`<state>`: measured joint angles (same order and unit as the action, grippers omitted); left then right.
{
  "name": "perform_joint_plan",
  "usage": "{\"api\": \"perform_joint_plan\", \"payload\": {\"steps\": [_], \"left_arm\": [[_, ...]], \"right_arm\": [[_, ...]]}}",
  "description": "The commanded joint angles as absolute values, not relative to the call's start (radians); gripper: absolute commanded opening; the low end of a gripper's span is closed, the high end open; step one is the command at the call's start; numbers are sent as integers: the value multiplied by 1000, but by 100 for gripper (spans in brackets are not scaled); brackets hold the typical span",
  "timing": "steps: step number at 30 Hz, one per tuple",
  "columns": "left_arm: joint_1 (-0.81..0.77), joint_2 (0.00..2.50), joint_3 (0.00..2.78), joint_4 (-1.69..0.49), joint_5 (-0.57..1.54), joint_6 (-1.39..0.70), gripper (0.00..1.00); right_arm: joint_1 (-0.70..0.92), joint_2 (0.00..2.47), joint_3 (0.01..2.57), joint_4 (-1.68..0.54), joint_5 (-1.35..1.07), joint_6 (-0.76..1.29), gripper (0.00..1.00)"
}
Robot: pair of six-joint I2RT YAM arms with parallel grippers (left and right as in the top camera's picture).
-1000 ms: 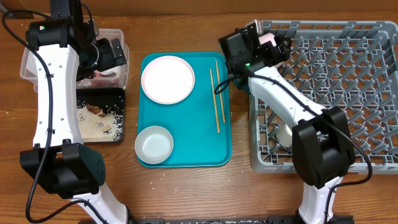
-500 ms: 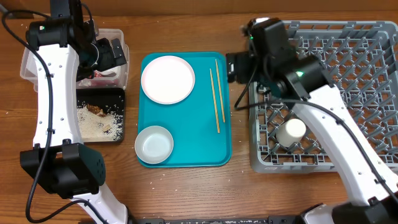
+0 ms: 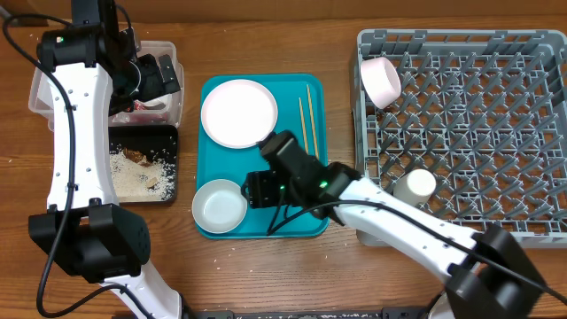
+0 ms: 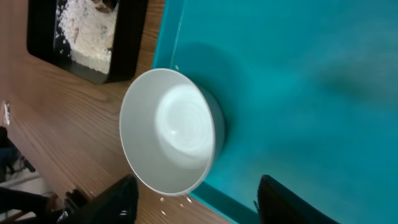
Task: Sort waste into correct bins and load items into the dishwasher
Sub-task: 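Reach the right gripper to the grey bowl on the tray and grasp it, then carry the grey bowl into the rack and release it with the right gripper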
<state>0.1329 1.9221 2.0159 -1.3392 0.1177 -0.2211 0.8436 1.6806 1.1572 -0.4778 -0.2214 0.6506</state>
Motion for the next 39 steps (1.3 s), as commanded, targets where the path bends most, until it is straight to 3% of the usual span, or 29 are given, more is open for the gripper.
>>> {"api": "perform_joint_plan", "payload": {"steps": [1, 11, 16, 23, 30, 35, 39], "left_arm": [[137, 1900, 2030, -1338, 124, -209, 100], [137, 1900, 2030, -1338, 124, -209, 100], [137, 1900, 2030, -1338, 124, -209, 100], [137, 1900, 2030, -1338, 124, -209, 100], [137, 1900, 2030, -1338, 124, -209, 100], [137, 1900, 2030, -1338, 124, -209, 100], [137, 1900, 2030, -1338, 124, -209, 100]], "right_arm": [[869, 1792, 1147, -435, -158, 738, 63], [883, 1865, 1147, -402, -181, 741, 51], [895, 1876, 1147, -402, -184, 742, 34], [899, 1888, 1146, -417, -185, 756, 28], [894, 1886, 1151, -439, -184, 756, 4], [826, 1831, 1239, -611, -164, 658, 4], [693, 1647, 1440, -1011, 221, 646, 4]]}}
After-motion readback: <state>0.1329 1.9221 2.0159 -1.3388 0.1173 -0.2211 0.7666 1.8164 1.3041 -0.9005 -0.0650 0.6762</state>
